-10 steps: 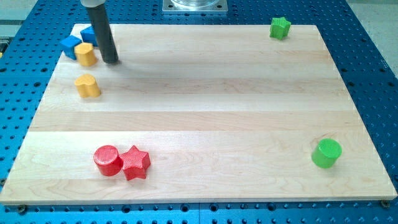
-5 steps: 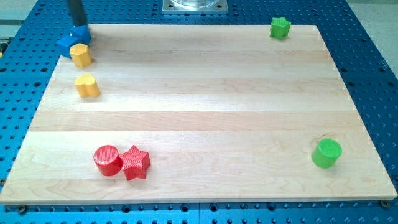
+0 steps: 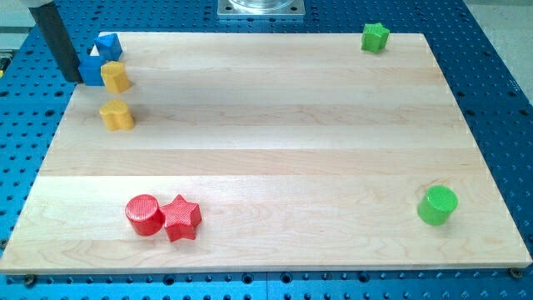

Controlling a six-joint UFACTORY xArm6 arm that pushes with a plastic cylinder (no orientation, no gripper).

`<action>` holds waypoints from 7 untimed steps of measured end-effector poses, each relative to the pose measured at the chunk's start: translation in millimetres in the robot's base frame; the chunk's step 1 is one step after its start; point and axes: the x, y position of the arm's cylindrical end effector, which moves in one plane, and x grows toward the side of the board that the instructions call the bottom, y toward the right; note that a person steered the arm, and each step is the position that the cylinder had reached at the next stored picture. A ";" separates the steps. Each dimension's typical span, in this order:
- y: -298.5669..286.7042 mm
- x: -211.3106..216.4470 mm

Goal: Move the yellow hexagon into the yellow heart

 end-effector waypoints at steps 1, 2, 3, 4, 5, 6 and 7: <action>0.0 6.6; 17.0 0.8; 43.4 -3.6; 50.4 -5.8; 64.1 -21.4; 72.6 -29.0; 98.4 7.9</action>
